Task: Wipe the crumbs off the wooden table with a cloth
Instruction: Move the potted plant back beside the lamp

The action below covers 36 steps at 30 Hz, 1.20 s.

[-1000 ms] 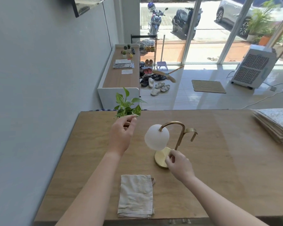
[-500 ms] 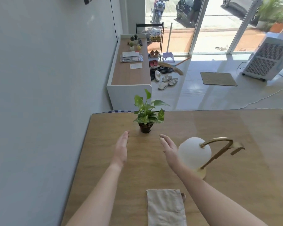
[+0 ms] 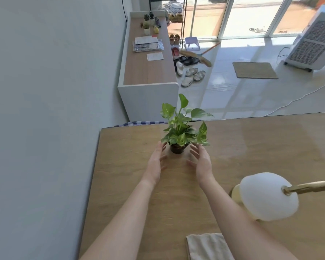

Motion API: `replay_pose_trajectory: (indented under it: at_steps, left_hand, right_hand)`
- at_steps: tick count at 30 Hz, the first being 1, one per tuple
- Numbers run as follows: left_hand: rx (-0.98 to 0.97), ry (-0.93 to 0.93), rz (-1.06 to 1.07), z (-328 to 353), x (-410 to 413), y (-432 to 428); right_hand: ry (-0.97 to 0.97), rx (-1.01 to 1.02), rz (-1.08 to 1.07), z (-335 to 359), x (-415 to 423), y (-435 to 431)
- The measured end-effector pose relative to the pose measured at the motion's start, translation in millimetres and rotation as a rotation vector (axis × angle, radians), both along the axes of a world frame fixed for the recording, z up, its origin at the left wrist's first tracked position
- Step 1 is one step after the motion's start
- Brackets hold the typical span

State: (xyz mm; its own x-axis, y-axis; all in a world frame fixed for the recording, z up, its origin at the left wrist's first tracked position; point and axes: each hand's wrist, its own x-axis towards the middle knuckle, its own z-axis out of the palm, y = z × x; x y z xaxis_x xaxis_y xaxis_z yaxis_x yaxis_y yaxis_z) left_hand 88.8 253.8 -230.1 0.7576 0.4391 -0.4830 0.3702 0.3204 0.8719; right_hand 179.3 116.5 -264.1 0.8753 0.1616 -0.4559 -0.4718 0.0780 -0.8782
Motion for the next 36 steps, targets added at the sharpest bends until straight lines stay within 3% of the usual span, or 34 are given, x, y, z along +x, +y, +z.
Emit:
replay_pose_trajectory:
  at_steps: [18, 24, 36]
  left_hand:
    - [-0.111, -0.049, -0.032, -1.6, 3.5, -4.7]
    - [-0.075, -0.061, -0.046, 14.3, -21.0, -15.9]
    - [-0.09, -0.06, -0.014, 27.0, -87.5, -60.4]
  right_hand:
    - [0.037, 0.085, 0.163, 4.8, 1.1, -9.8]
    - [0.018, 0.087, 0.3, 26.8, -20.1, -30.4]
    - [0.047, 0.077, 0.372, 45.3, -82.9, -76.1]
